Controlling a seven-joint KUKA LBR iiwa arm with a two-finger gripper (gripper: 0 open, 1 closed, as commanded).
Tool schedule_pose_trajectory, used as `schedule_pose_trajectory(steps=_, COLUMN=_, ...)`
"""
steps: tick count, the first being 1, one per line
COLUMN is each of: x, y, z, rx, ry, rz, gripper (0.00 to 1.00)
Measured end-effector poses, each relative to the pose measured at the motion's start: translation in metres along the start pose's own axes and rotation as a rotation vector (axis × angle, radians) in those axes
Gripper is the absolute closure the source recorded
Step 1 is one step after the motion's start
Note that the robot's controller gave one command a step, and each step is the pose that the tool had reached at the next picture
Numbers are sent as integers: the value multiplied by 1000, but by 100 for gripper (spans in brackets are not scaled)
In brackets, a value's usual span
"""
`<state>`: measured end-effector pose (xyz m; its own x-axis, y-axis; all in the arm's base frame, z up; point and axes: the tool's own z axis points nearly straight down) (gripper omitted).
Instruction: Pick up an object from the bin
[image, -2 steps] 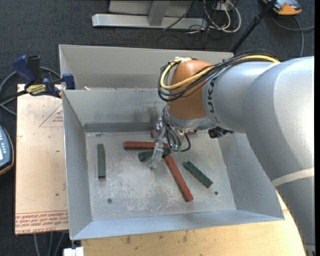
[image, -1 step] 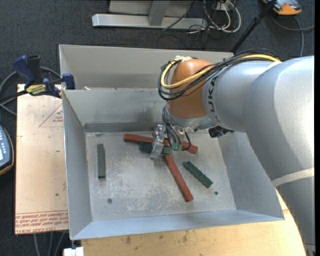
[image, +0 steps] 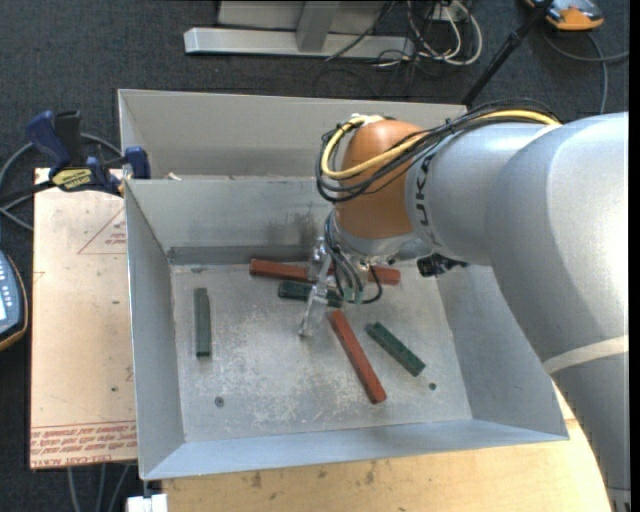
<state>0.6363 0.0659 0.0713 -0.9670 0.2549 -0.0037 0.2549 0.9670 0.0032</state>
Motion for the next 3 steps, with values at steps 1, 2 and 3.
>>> schedule_pose_trajectory(steps=1, x=-3, y=0, z=-5, rx=-1, ry=-7, rz=1, gripper=100)
schedule_pose_trajectory(steps=2, x=0, y=0, z=0, rx=1, ry=1, rz=1, gripper=0)
schedule_pose_trajectory(steps=3, x=-2, y=0, z=-4, rx=-1, ry=-3, rz=1, gripper=100)
